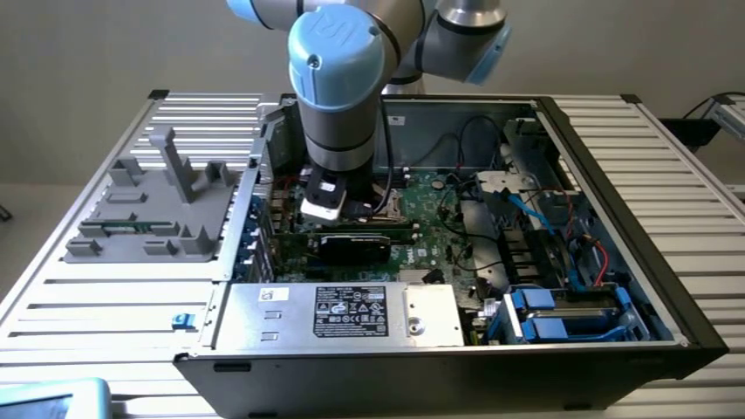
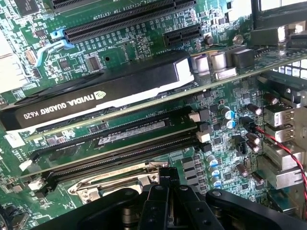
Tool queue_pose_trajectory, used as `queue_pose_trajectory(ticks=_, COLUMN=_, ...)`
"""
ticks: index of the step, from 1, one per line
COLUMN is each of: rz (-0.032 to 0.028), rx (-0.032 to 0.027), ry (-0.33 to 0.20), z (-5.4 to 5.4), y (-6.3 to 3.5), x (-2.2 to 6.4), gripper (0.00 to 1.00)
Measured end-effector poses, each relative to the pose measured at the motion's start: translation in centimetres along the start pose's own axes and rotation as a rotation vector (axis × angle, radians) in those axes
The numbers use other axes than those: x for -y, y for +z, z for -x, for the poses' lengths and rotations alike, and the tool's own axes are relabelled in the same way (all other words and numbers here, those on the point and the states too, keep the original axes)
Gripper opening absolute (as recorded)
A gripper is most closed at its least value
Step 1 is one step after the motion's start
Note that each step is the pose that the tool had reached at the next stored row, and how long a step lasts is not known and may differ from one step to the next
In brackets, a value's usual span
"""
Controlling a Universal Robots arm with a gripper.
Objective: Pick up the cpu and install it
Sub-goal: 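Install the second cpu locking lever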
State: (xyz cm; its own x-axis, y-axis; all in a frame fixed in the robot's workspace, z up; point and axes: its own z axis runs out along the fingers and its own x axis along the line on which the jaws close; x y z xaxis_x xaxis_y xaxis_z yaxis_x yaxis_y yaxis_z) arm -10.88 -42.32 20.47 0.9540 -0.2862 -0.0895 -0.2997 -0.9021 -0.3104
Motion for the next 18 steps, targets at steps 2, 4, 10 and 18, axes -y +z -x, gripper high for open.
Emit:
queue_pose_trajectory(ticks=2, rz=-0.0001, rx=-0.0001, ry=0.0, z=0.01, y=0.18, x=0.0, gripper=0.11)
queue_pose_trajectory(ticks=4, rz=-0.0001, rx=-0.0001, ry=0.0, z=0.02, y=0.4, x=-0.01, gripper=0.11)
queue_pose_trajectory(ticks=10, rz=0.0, rx=0.0, ry=0.0, z=0.11, y=0.78, x=0.04, gripper=0.11)
queue_pose_trajectory(ticks=18, rz=-0.0001, rx=-0.0001, ry=0.0, z=0.21, y=0.87, x=0.07, gripper=0.11)
